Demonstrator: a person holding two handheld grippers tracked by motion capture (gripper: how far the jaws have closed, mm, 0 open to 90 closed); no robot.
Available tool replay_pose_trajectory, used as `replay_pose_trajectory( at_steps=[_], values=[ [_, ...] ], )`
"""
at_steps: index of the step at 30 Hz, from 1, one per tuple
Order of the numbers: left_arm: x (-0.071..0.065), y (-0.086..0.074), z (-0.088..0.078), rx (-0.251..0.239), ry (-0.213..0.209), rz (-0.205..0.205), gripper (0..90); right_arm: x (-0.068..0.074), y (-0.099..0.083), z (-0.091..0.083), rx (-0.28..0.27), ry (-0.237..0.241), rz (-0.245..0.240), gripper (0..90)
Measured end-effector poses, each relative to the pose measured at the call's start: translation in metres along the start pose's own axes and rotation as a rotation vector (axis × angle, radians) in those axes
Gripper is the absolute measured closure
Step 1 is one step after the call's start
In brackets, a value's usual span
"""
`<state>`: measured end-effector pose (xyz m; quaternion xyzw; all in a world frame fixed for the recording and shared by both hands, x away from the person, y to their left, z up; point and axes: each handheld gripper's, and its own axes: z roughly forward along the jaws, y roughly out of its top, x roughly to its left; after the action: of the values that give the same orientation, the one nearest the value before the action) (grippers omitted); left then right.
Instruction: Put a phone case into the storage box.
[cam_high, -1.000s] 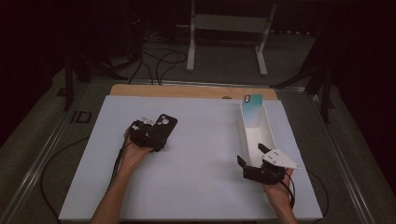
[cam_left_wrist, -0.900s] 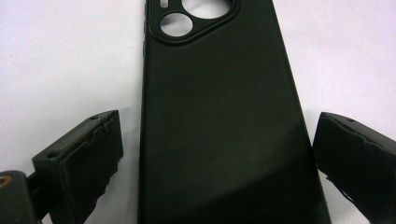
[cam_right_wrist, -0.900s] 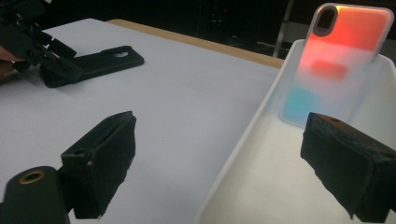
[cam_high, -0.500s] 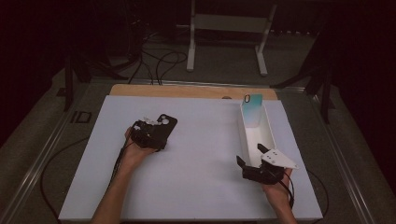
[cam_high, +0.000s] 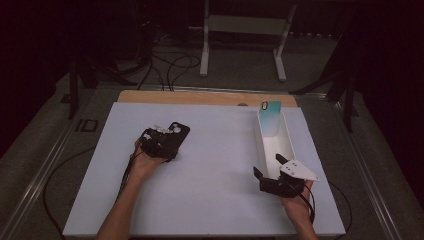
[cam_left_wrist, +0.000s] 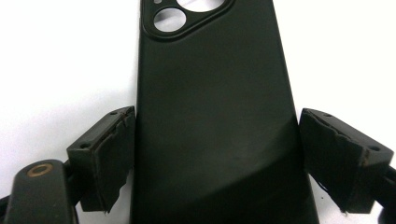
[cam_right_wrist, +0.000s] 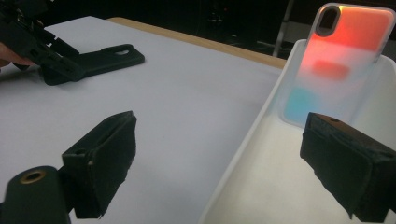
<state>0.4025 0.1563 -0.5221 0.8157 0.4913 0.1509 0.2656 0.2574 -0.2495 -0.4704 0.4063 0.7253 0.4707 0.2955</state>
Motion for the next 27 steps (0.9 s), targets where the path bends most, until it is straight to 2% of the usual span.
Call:
replay_pose_trajectory(
  at_steps=[5, 7, 11, 16, 21, 24, 27],
  values=[
    [0.002, -0.001, -0.002, -0.015, -0.011, -0.015, 16.0, -0.002, 0.0, -0.001, -0.002, 0.0, 0.004, 10.5],
    [0.001, -0.001, -0.003, -0.018, -0.007, -0.008, 15.9, -0.003, 0.0, -0.001, -0.004, -0.005, 0.008, 10.5],
    [0.001, -0.002, -0.007, -0.046, -0.005, -0.02, 15.9, -0.004, 0.0, -0.001, -0.002, -0.003, 0.012, 10.5],
    [0.0, -0.003, -0.018, -0.092, -0.016, -0.017, 15.8, -0.004, 0.002, -0.001, -0.001, 0.0, 0.012, 10.5],
    [-0.004, -0.005, -0.033, -0.159, -0.019, -0.006, 15.8, -0.006, 0.004, -0.001, 0.011, 0.034, 0.034, 10.5],
    [-0.008, -0.005, -0.042, -0.194, -0.02, 0.015, 15.8, -0.008, 0.009, 0.0, 0.018, 0.055, 0.037, 10.5],
    [-0.012, -0.005, -0.051, -0.221, -0.025, 0.032, 15.8, -0.011, 0.015, 0.003, 0.053, 0.085, 0.056, 10.5]
  ],
)
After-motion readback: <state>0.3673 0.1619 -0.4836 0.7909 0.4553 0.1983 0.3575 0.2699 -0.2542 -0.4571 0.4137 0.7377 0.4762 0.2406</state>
